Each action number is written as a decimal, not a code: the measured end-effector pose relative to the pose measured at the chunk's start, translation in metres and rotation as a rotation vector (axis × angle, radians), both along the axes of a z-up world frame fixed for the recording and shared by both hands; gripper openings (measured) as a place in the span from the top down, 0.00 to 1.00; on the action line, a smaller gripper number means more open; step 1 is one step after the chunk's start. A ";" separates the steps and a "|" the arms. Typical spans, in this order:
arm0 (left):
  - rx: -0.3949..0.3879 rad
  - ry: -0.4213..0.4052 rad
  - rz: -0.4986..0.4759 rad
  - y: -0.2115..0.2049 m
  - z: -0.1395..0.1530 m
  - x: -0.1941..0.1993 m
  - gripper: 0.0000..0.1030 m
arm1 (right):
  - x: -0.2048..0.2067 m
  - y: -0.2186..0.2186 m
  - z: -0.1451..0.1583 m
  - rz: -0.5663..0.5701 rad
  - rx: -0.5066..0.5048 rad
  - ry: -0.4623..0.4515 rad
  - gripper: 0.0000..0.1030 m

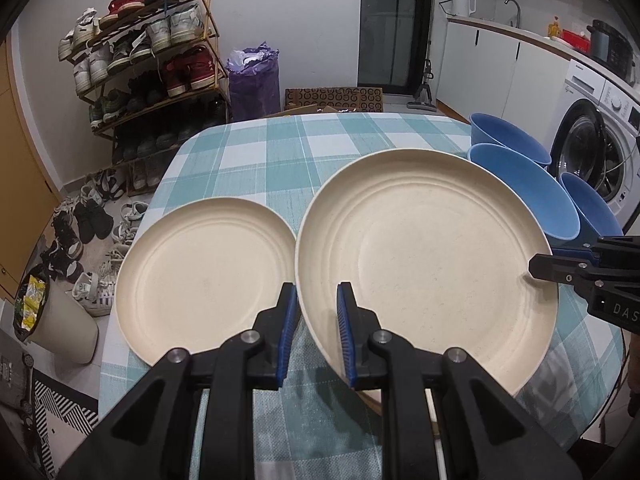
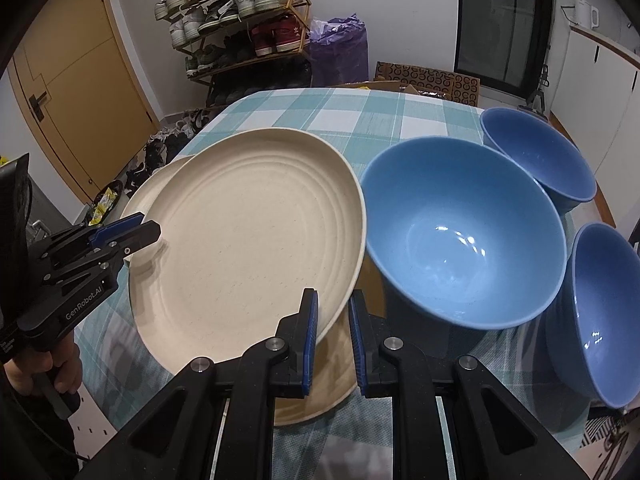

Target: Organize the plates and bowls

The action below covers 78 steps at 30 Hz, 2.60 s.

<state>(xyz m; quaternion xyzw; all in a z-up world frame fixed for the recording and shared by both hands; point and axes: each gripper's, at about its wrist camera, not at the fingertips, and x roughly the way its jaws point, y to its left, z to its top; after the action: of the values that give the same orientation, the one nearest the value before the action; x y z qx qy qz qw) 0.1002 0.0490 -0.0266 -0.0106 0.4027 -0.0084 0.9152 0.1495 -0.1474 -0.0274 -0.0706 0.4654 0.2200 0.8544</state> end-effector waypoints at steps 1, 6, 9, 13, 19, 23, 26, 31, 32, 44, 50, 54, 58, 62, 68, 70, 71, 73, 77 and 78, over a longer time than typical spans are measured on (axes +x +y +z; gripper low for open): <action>-0.003 0.001 0.000 0.000 -0.001 -0.001 0.83 | -0.001 0.000 -0.002 0.002 -0.001 0.000 0.85; 0.000 0.003 0.004 -0.001 -0.003 -0.005 0.83 | -0.003 -0.001 -0.009 0.004 -0.002 0.010 0.85; 0.000 0.005 0.004 -0.001 -0.004 -0.006 0.83 | -0.004 -0.001 -0.013 0.004 -0.005 0.015 0.85; -0.005 0.014 0.002 -0.003 -0.009 -0.006 0.83 | -0.007 -0.004 -0.020 -0.001 -0.011 0.022 0.85; 0.008 0.021 -0.004 -0.009 -0.014 -0.007 0.83 | -0.010 -0.007 -0.029 -0.016 -0.016 0.037 0.85; 0.021 0.026 -0.010 -0.014 -0.017 -0.006 0.83 | -0.011 -0.010 -0.030 -0.027 -0.017 0.040 0.85; 0.030 0.032 -0.013 -0.016 -0.020 -0.006 0.83 | -0.012 -0.011 -0.033 -0.028 -0.019 0.043 0.85; 0.029 0.042 -0.018 -0.015 -0.023 -0.006 0.83 | -0.014 -0.010 -0.036 -0.030 -0.029 0.046 0.85; 0.030 0.043 -0.020 -0.016 -0.024 -0.006 0.83 | -0.013 -0.009 -0.036 -0.031 -0.031 0.045 0.85; 0.049 0.069 -0.034 -0.023 -0.034 -0.004 0.83 | -0.015 -0.006 -0.045 -0.048 -0.080 0.042 0.85; 0.064 0.073 -0.037 -0.026 -0.037 -0.003 0.82 | -0.014 -0.003 -0.049 -0.052 -0.113 0.032 0.85; 0.065 0.079 -0.041 -0.027 -0.040 -0.002 0.82 | -0.015 -0.002 -0.050 -0.054 -0.123 0.027 0.85; 0.066 0.082 -0.044 -0.028 -0.041 -0.003 0.82 | -0.016 -0.004 -0.051 -0.055 -0.120 0.029 0.85; 0.060 0.087 -0.054 -0.029 -0.043 -0.003 0.82 | -0.017 -0.005 -0.052 -0.057 -0.130 0.031 0.85; 0.065 0.073 -0.063 -0.031 -0.042 -0.003 0.81 | -0.015 -0.006 -0.056 -0.063 -0.134 0.033 0.84; 0.070 0.067 -0.066 -0.031 -0.043 -0.004 0.81 | -0.015 -0.006 -0.057 -0.062 -0.137 0.034 0.84; 0.072 0.065 -0.066 -0.031 -0.043 -0.004 0.81 | -0.015 -0.006 -0.057 -0.061 -0.137 0.033 0.84; 0.077 0.060 -0.066 -0.032 -0.043 -0.005 0.81 | -0.015 -0.006 -0.058 -0.060 -0.136 0.032 0.84; 0.090 0.053 -0.069 -0.034 -0.045 -0.006 0.80 | -0.017 -0.004 -0.060 -0.055 -0.151 0.017 0.84; 0.089 0.051 -0.071 -0.034 -0.045 -0.006 0.79 | -0.017 -0.004 -0.060 -0.055 -0.150 0.017 0.83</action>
<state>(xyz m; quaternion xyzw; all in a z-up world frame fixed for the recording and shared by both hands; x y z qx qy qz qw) 0.0939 0.0153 -0.0719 0.0440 0.4260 -0.0225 0.9034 0.1328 -0.1518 -0.0872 -0.1198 0.4894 0.1616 0.8485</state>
